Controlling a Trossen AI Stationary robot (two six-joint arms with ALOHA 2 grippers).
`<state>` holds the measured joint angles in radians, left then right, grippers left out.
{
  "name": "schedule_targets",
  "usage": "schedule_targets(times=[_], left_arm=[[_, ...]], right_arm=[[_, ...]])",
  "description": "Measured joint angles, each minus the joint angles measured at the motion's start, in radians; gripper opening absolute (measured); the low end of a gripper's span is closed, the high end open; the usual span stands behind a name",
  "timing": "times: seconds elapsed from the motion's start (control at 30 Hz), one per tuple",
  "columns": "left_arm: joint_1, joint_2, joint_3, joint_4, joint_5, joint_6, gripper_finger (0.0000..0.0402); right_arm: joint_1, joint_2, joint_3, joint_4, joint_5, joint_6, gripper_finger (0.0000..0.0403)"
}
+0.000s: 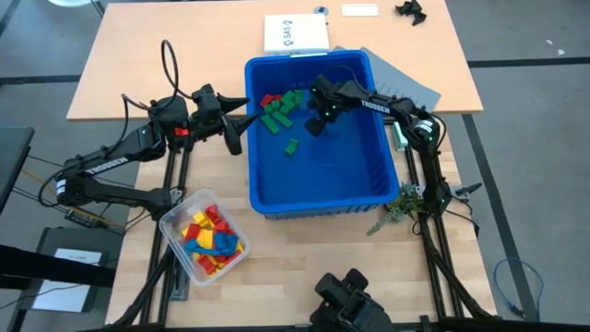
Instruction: Sort Items/Unsort Items
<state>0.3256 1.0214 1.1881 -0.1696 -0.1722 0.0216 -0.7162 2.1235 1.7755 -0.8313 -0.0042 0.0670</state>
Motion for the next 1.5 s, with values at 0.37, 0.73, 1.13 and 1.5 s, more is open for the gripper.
schedule_targets(times=[0.37,0.73,1.13,1.5], left_arm=[[0.0,0.0,0.0,0.0,0.0,0.0,0.0248],[0.0,0.0,0.0,0.0,0.0,0.0,0.0248],[0.0,0.0,0.0,0.0,0.0,0.0,0.0248],[0.0,0.0,0.0,0.0,0.0,0.0,0.0248]], right_arm=[[0.008,0.0,-0.09,0.061,0.002,0.159,0.0258],[0.014,-0.009,-0.253,0.255,0.019,0.194,0.023],[0.023,-0.007,-0.287,0.267,0.009,-0.122,0.0226],[0.025,-0.007,-0.274,0.261,0.005,-0.204,0.0148]])
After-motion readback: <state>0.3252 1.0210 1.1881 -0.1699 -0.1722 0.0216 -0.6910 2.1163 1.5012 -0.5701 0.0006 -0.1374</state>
